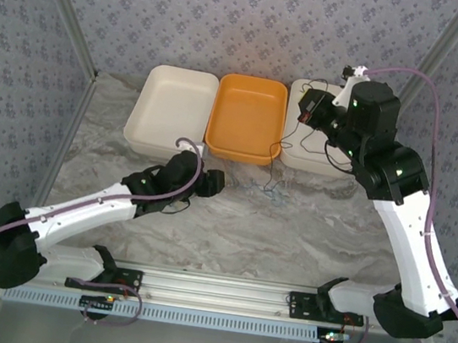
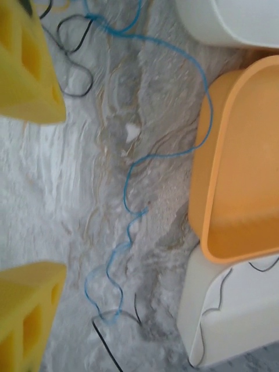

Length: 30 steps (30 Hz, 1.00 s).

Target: Untangle the cables

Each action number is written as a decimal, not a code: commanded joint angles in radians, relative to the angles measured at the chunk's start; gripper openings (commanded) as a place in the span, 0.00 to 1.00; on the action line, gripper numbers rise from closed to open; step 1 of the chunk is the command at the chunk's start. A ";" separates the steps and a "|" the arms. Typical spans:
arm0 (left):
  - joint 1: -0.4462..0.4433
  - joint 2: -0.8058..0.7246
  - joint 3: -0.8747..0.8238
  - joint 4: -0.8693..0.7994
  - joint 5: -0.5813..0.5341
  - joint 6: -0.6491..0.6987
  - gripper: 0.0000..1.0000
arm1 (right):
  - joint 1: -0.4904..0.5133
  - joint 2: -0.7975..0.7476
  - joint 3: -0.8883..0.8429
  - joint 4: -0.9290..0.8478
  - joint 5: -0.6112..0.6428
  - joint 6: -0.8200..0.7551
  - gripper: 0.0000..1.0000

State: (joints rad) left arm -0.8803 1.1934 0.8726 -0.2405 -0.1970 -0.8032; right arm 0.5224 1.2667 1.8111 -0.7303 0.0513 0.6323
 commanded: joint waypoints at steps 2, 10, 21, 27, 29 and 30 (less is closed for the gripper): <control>-0.034 0.001 0.024 0.043 0.095 -0.155 0.50 | -0.004 -0.030 0.045 0.019 -0.079 0.006 0.00; -0.141 -0.046 -0.200 0.455 0.126 0.101 0.36 | -0.042 -0.026 0.129 0.072 -0.194 0.024 0.00; -0.412 0.083 -0.211 0.638 -0.248 0.383 0.62 | -0.040 0.003 0.180 0.070 -0.210 0.073 0.00; -0.485 0.290 -0.112 0.732 -0.434 0.492 0.68 | -0.039 -0.012 0.143 0.085 -0.220 0.102 0.00; -0.486 0.355 -0.079 0.767 -0.451 0.510 0.69 | -0.037 -0.016 0.142 0.085 -0.219 0.108 0.00; -0.485 0.378 -0.066 0.788 -0.453 0.518 0.70 | -0.036 -0.019 0.141 0.085 -0.221 0.112 0.00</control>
State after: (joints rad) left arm -1.3617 1.5230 0.7563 0.4515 -0.5503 -0.3580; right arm 0.4820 1.2640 1.9507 -0.6762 -0.1509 0.7189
